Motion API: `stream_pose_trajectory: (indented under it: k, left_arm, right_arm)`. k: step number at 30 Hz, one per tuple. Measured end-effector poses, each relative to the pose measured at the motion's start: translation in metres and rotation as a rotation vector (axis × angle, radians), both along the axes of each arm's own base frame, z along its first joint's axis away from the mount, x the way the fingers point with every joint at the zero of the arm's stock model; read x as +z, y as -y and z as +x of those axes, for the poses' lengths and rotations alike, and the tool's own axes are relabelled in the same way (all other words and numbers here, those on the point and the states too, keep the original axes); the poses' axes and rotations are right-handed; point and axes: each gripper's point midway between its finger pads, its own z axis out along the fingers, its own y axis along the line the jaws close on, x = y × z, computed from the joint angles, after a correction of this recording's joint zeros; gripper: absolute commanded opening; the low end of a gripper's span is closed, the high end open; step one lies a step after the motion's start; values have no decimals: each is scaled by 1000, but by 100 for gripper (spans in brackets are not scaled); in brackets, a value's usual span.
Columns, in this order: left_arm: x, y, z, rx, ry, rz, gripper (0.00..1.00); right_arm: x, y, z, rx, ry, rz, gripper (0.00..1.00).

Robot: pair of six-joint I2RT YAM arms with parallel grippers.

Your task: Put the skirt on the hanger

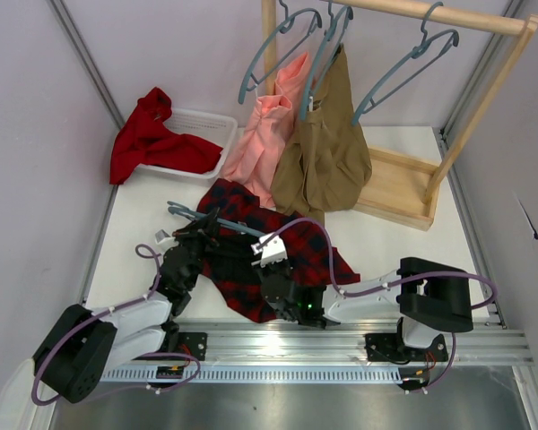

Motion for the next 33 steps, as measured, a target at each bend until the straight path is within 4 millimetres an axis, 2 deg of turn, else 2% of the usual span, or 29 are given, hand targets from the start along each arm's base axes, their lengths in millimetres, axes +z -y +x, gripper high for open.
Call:
stream_pose_trajectory:
  k: [7,22,26,33]
  left_arm:
    - [-1,0,0,0,-3,1,0]
    - [-3,1,0,-6,-14,7,0]
    - [-3,1,0,-8,-16,8,0]
    - [-1,2,1,-9,-16,8,0]
  right_arm:
    - [2,7,9,-44,53,-75,0]
    - [1,-16,8,-48,253,-324,0]
    - [7,-19,8,-32,267,-301,0]
    - [18,-38,-3,135,253,-221,0]
